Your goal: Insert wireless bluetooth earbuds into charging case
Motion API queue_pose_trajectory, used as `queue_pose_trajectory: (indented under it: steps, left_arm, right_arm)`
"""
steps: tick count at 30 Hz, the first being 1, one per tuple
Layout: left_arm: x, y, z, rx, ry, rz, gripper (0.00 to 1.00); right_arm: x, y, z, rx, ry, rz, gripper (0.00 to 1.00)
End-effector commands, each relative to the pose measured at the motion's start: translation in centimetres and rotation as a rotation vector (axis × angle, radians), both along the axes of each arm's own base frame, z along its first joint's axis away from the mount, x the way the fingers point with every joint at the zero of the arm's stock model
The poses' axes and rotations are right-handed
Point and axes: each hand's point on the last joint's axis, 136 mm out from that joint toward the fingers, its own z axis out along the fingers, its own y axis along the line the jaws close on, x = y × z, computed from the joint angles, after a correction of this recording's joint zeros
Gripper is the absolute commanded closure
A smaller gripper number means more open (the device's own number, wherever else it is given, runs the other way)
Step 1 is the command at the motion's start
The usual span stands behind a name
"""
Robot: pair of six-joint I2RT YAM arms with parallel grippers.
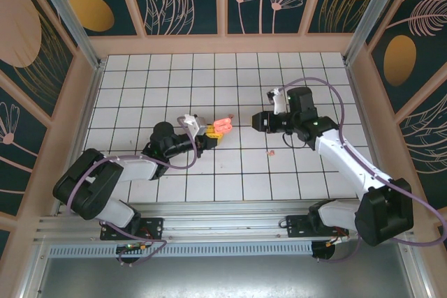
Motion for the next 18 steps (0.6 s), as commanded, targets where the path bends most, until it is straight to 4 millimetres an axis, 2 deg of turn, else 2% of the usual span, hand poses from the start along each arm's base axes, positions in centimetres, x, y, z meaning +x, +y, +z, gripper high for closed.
queue_pose_trajectory:
  steps: [1,5,9,18]
  left_arm:
    - [0.5,-0.1,0.4,-0.029,-0.007,0.02,0.87]
    - [1.0,0.0,0.4,-0.04,0.006,0.044,0.87]
    - [1.5,0.0,0.2,-0.036,0.023,0.064,0.87]
    - [1.7,-0.3,0.2,-0.025,0.032,0.054,0.87]
  right_arm:
    - [-2.2,-2.5,-3.6,-0.021,0.282,-0.227,0.61]
    - [-3.5,-4.5,-6.5,-0.069,0.409,-0.367,0.61]
    - [-4.9,-5.5,-8.9,-0.112,0.495,-0.421,0.6]
    - [-6.1,-8.4,-12.8,-0.179,0.572,-0.533,0.51]
